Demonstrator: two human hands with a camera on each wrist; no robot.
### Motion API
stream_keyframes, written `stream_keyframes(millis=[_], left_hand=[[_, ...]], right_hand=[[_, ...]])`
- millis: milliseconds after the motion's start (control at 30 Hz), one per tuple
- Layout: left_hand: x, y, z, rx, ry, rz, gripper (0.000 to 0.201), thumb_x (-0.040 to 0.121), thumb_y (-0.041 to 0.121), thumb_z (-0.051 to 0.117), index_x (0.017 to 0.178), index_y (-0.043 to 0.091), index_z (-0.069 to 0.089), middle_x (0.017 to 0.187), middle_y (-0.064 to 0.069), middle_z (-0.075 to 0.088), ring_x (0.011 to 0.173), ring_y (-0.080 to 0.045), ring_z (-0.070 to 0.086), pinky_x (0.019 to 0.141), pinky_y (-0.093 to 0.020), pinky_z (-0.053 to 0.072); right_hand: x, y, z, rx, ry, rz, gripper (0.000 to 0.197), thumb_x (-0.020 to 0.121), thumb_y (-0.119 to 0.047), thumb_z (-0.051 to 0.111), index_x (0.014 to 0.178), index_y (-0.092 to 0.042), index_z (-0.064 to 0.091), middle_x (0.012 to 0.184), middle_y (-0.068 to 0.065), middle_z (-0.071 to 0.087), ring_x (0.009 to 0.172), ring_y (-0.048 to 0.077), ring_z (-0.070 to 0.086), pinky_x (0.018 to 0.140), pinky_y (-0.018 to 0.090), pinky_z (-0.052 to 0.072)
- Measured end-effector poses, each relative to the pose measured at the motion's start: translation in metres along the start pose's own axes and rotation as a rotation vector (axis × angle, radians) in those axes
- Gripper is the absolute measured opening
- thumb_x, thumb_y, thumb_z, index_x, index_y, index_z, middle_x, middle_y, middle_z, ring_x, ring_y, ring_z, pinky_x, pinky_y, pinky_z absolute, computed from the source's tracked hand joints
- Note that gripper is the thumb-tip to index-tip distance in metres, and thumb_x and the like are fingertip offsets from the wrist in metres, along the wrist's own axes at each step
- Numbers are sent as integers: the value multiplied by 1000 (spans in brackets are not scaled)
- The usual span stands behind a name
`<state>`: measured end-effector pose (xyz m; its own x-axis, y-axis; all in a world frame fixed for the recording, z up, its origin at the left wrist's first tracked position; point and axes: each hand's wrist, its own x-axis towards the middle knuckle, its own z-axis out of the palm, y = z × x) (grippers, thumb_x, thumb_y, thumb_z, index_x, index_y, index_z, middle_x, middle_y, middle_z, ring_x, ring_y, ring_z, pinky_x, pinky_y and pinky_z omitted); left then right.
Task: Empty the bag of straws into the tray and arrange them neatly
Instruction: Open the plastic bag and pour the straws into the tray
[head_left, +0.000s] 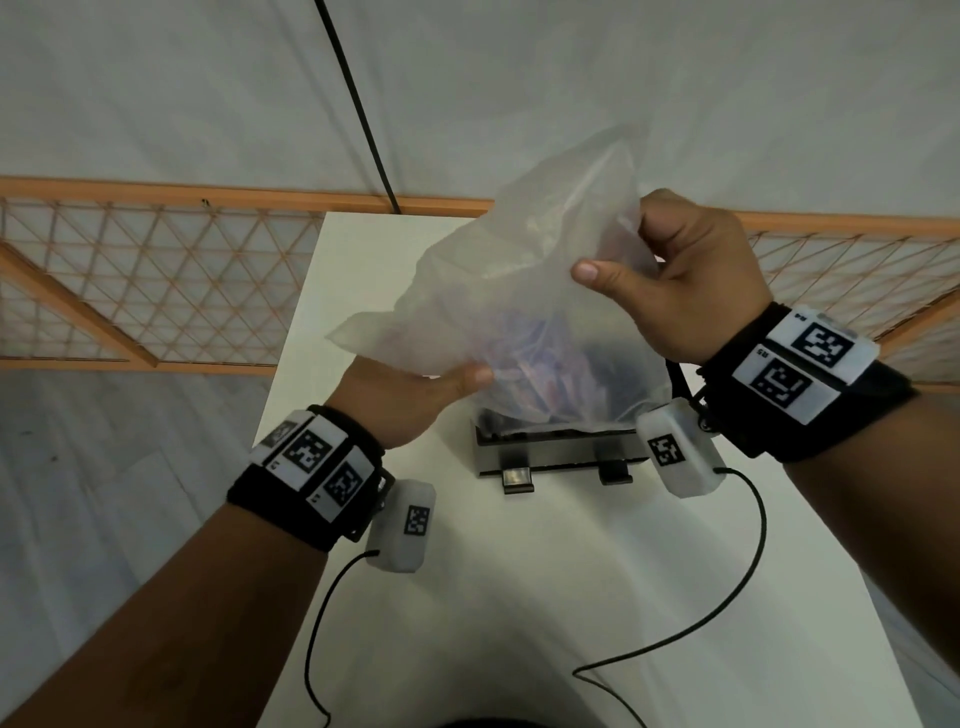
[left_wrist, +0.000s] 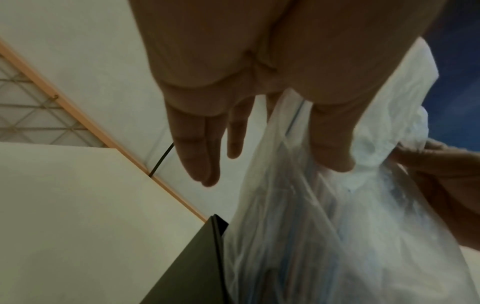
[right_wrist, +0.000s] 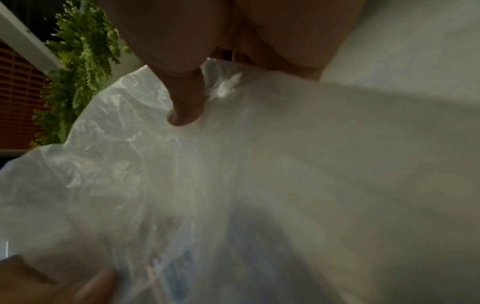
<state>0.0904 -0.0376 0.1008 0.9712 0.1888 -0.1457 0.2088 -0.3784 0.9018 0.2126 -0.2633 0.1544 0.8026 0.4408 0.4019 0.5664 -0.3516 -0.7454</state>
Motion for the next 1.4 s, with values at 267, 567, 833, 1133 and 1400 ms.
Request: stream_keyframes(millis=[267,567,833,1133,1400], left_hand=[[2,22,-10,-651,76,61,91,42,73,88,121,35,61,113,17,76,112,-8,70,88,-37,59],[13,26,-11,-794,50,-59,107,37,79,86,129,30,61,123,7,74,114,-18,71,81,-37,62],[11,16,11,-553,-85,-241,61,78,69,51,130,38,58,139,9,63,133,-22,56,119,-51,35],[13,15,-12,-874,72,-74,92,80,82,19,150,30,46,146,0,60,134,-27,58,115,-54,39],[22,-1,3,-953,59,-186,100,84,90,11,146,24,55,141,-3,64,132,-27,60,118,-48,37]], right_hand=[[6,-7,-10,-17,-4,21,27,87,-29,72,93,-2,68,92,19,69,85,35,65,66,47,56],[16,-17,-11,93,22,-12,23,90,-16,70,73,-14,55,78,26,63,70,22,62,62,23,47],[32,-31,-9,93,-23,-69,30,89,-19,72,76,2,54,68,11,60,58,12,57,56,25,44],[35,-58,-17,201,44,-62,16,93,-10,65,84,3,60,72,17,67,49,20,61,45,32,49],[38,-70,-19,210,82,-80,29,92,-12,65,89,17,59,67,4,70,52,46,57,37,47,42]])
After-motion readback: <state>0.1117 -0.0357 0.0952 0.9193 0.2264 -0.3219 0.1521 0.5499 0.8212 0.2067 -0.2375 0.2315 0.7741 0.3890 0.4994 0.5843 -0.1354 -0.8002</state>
